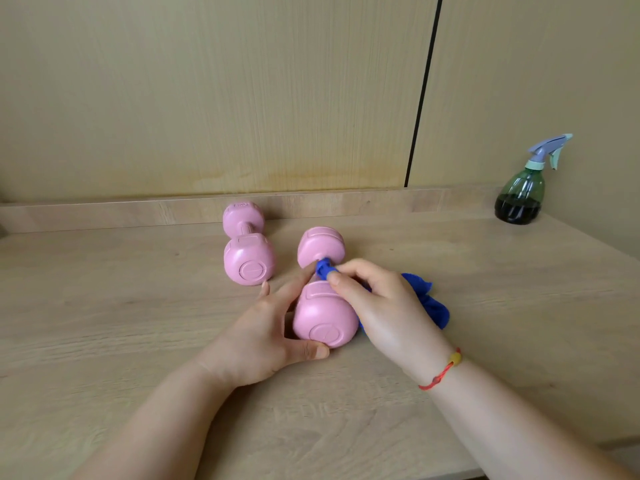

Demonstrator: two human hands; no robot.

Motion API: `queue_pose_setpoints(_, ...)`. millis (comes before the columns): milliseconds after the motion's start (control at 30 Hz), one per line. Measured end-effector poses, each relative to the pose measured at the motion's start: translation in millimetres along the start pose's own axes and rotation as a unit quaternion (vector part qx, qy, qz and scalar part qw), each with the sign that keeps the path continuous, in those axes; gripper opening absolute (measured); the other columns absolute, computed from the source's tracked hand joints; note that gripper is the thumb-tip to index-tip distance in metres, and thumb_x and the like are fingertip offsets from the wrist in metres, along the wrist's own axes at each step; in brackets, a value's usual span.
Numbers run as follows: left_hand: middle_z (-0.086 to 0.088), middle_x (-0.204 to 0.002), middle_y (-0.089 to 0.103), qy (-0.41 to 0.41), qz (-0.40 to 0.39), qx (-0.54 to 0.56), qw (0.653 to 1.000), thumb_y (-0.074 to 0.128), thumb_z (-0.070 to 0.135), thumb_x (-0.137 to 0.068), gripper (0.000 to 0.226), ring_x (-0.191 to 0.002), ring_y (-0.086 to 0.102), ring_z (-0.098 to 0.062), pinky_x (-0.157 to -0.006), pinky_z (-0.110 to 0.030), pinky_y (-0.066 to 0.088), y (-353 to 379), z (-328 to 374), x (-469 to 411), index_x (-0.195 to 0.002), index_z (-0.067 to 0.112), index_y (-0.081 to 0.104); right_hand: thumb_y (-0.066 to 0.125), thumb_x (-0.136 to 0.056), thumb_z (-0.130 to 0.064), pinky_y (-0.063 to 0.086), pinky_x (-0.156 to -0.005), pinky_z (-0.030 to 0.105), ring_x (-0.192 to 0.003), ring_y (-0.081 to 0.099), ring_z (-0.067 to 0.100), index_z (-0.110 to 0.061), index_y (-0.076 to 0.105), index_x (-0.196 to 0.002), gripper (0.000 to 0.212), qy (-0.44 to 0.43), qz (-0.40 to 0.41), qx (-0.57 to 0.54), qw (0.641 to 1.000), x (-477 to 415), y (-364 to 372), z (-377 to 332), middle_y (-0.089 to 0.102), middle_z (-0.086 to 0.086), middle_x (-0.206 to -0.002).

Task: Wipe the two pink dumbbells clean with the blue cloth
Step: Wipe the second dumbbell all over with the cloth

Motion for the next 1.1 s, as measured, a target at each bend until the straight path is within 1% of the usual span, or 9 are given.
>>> queue_pose_setpoints(167, 0.026, -0.107, 0.068, -0.013, 0.000, 0.016, 1.000, 0.075, 0.050, -0.069, 0.042, -0.109, 0.062, -0.003, -0.111, -0.062, 0.029, 5, -2, -1, -0.107, 0.051, 0.057, 0.052, -0.093, -0.036, 0.049, -0.077, 0.038, -0.082, 0.059, 0.026, -0.009, 0.071, -0.080, 0.035, -0.043, -0.065, 0.112, 0.991, -15, 32, -30, 0.066, 0.013, -0.080)
queue_pose_setpoints(267, 0.016, -0.110, 0.071, -0.009, -0.008, 0.034, 0.999, 0.079, 0.047, -0.070, 0.047, -0.113, 0.063, -0.010, -0.114, -0.060, 0.025, 4, -7, -1, -0.113, 0.042, 0.061, 0.053, -0.089, -0.039, 0.051, -0.084, 0.043, -0.090, 0.062, 0.027, -0.008, 0.071, -0.086, 0.037, -0.014, -0.077, 0.074, 0.994, -17, 25, -19, 0.070, 0.013, -0.088)
queue_pose_setpoints(400, 0.017, -0.111, 0.068, -0.010, 0.003, 0.025, 1.000, 0.082, 0.047, -0.066, 0.061, -0.110, 0.062, -0.005, -0.114, -0.058, 0.027, 3, -7, -4, -0.120, 0.039, 0.055, 0.062, -0.093, -0.022, 0.049, -0.094, 0.028, -0.101, 0.064, 0.002, -0.021, 0.076, -0.099, 0.016, -0.009, -0.070, -0.008, 0.997, -6, 11, -12, 0.073, -0.011, -0.099)
queue_pose_setpoints(500, 0.019, -0.115, 0.068, -0.009, -0.005, 0.037, 0.999, 0.084, 0.040, -0.069, 0.065, -0.113, 0.061, -0.001, -0.115, -0.055, 0.028, 3, -5, -5, -0.126, 0.034, 0.055, 0.066, -0.086, -0.027, 0.044, -0.101, 0.021, -0.114, 0.059, -0.003, -0.026, 0.070, -0.115, 0.028, 0.020, -0.133, -0.076, 0.988, 3, 10, -2, 0.068, -0.016, -0.117)
queue_pose_setpoints(633, 0.017, -0.121, 0.066, 0.001, -0.004, 0.032, 0.999, 0.086, 0.037, -0.069, 0.068, -0.118, 0.058, -0.008, -0.113, -0.046, 0.034, 2, -5, -5, -0.129, 0.035, 0.055, 0.061, -0.094, -0.008, 0.032, -0.109, 0.012, -0.131, 0.041, -0.010, -0.020, 0.063, -0.127, 0.035, -0.012, -0.200, -0.070, 0.977, 11, 11, 2, 0.052, -0.015, -0.142)
queue_pose_setpoints(800, 0.029, -0.127, 0.053, -0.001, 0.011, -0.091, 0.996, 0.072, 0.063, -0.055, 0.081, -0.131, 0.038, 0.002, -0.121, -0.048, 0.003, -2, -4, -3, -0.131, 0.047, 0.049, 0.060, -0.094, -0.007, 0.045, -0.098, 0.019, -0.112, 0.062, -0.001, -0.024, 0.073, -0.108, 0.026, -0.001, -0.030, -0.132, 0.991, -6, 0, 11, 0.072, -0.008, -0.114)
queue_pose_setpoints(900, 0.027, -0.134, 0.040, -0.022, -0.006, -0.069, 0.997, 0.074, 0.073, -0.048, 0.090, -0.135, 0.028, 0.000, -0.119, -0.038, 0.014, -3, -8, -3, -0.129, 0.057, 0.040, 0.068, -0.088, -0.009, 0.049, -0.094, 0.030, -0.102, 0.066, 0.009, -0.034, 0.076, -0.091, 0.026, 0.011, 0.077, -0.109, 0.991, -16, -10, 20, 0.072, -0.001, -0.105)
queue_pose_setpoints(1033, 0.018, -0.130, 0.054, 0.000, 0.072, 0.036, 0.997, 0.084, 0.062, -0.050, 0.104, -0.127, 0.045, -0.002, -0.107, -0.021, 0.035, -13, 0, -2, -0.143, 0.039, 0.041, 0.068, -0.088, -0.020, 0.051, -0.088, 0.039, -0.091, 0.065, 0.012, -0.018, 0.078, -0.095, 0.013, 0.054, 0.008, -0.140, 0.989, -21, 4, 28, 0.074, 0.009, -0.099)
queue_pose_setpoints(1100, 0.018, -0.112, 0.062, 0.026, 0.109, 0.060, 0.992, 0.089, 0.045, -0.051, 0.097, -0.113, 0.055, -0.002, -0.094, -0.008, 0.038, -18, 9, -1, -0.137, 0.042, 0.044, 0.064, -0.085, -0.042, 0.051, -0.088, 0.045, -0.089, 0.061, 0.015, -0.012, 0.076, -0.096, 0.034, 0.073, -0.028, -0.147, 0.986, -20, 11, 33, 0.071, 0.019, -0.103)
Point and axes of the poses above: each hand's wrist, its own x-axis away from the middle knuckle, its own y-axis out of the palm, z = x × y, the point moved 7 cm from there along -x, towards the middle knuckle
